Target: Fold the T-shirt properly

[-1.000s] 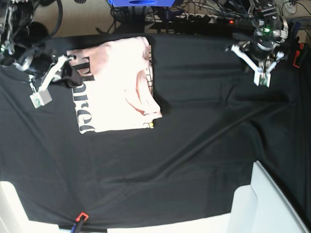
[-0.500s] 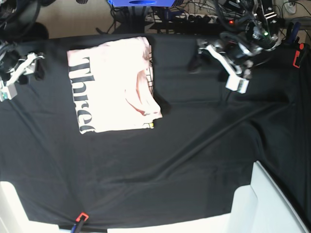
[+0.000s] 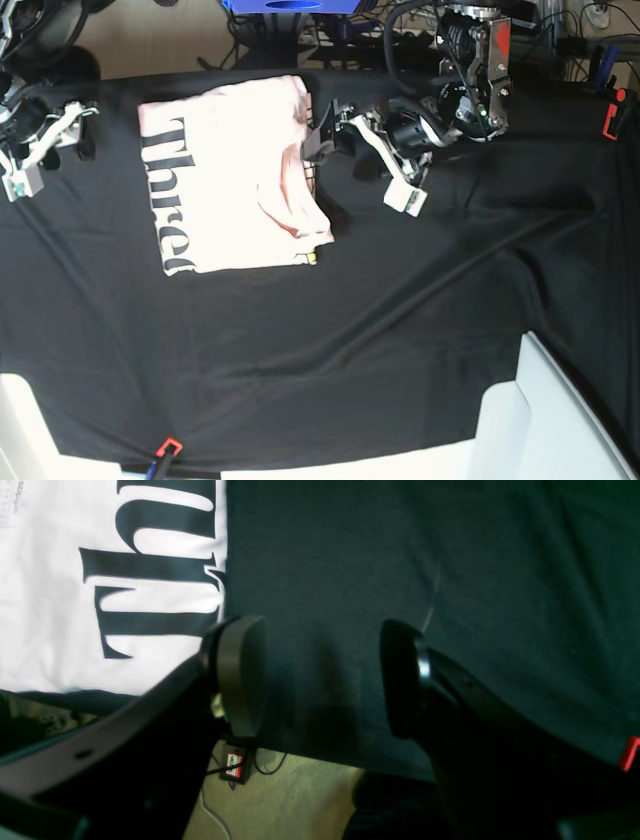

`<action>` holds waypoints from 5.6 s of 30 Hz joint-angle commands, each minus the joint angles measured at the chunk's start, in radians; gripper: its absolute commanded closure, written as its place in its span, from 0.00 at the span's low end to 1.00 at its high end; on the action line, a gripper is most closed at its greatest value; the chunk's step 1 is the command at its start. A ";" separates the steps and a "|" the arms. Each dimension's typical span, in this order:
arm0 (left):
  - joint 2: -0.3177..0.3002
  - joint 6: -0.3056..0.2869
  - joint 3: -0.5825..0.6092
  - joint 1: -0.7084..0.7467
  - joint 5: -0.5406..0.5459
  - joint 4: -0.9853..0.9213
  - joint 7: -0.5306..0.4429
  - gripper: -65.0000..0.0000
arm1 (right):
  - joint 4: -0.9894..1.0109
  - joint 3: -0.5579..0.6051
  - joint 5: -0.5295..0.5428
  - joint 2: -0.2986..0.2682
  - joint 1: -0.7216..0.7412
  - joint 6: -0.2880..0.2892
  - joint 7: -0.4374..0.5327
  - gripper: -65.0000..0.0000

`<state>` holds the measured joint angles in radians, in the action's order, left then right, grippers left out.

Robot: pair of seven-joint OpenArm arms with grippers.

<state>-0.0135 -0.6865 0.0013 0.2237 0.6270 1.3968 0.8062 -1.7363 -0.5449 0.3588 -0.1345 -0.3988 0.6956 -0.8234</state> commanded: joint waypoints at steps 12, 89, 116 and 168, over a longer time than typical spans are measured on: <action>0.070 -0.012 0.015 -0.076 0.017 -0.193 -0.077 0.00 | -0.014 -0.007 0.013 -0.014 0.004 0.003 0.019 0.48; 0.059 0.273 0.676 -0.772 -0.956 -0.500 0.180 1.00 | 0.003 -0.007 0.013 -0.014 -0.002 0.003 0.016 0.48; 0.171 0.274 0.667 -0.834 -1.165 -0.669 -0.103 1.00 | 0.106 -0.001 0.012 -0.014 0.054 0.003 0.019 0.48; 0.171 0.276 0.204 -0.280 -1.306 0.232 -0.014 1.00 | 0.094 0.257 0.013 -0.020 0.076 0.003 0.014 0.90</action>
<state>0.1551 -0.4232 0.2062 -0.0280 -0.6704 1.6009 0.8104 -1.6207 -0.2840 0.3580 -0.1467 -0.3267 0.6884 -0.8242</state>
